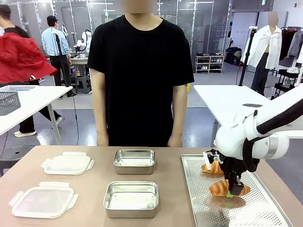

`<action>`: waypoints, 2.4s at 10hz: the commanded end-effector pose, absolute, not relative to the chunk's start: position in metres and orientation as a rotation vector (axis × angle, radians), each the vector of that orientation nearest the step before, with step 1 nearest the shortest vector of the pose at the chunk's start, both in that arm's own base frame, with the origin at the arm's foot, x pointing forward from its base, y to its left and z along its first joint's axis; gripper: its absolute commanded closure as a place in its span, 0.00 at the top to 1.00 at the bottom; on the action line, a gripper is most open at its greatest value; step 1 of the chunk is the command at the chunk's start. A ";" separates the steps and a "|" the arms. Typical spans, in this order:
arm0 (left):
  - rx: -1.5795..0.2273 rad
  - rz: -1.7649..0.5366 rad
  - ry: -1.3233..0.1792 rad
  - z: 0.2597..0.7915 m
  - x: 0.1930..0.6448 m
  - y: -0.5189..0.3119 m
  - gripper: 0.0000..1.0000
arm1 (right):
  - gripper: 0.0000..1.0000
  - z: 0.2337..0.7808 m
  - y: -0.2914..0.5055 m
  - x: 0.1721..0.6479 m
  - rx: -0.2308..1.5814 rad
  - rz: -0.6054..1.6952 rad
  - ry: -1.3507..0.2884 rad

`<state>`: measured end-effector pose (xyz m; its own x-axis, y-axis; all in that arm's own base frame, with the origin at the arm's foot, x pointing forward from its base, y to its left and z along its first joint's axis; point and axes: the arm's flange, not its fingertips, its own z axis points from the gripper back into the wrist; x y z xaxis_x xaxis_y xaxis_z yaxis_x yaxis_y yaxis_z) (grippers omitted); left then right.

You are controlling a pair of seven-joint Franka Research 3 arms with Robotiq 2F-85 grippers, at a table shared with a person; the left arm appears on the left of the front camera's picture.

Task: Place the bread into the airtight container.
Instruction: Pick up a Butter Roll and place it into an empty Airtight Container.

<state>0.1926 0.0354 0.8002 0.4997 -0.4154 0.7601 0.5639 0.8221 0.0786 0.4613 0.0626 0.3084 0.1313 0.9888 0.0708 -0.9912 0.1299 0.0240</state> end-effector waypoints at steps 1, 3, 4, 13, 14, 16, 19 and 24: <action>-0.197 -0.605 -0.865 0.804 0.193 0.034 1.00 | 0.00 0.350 0.068 0.449 0.080 1.411 -0.052; -0.197 -0.605 -0.865 0.804 0.193 0.034 1.00 | 0.00 0.382 0.091 0.432 0.109 1.399 -0.054; -0.197 -0.605 -0.865 0.804 0.193 0.034 1.00 | 0.00 0.397 0.112 0.423 0.115 1.409 -0.056; -0.197 -0.605 -0.865 0.804 0.193 0.034 1.00 | 0.00 0.416 0.341 0.375 0.127 1.438 -0.066; -0.197 -0.605 -0.865 0.804 0.193 0.034 1.00 | 0.00 0.410 0.366 0.375 0.109 1.447 -0.048; -0.197 -0.605 -0.865 0.804 0.193 0.034 1.00 | 0.00 0.391 0.398 0.383 0.124 1.466 0.012; -0.197 -0.605 -0.865 0.804 0.193 0.034 1.00 | 0.00 0.362 0.421 0.407 0.171 1.441 -0.001; -0.197 -0.605 -0.865 0.804 0.193 0.034 1.00 | 0.05 0.322 0.426 0.422 0.166 1.422 0.052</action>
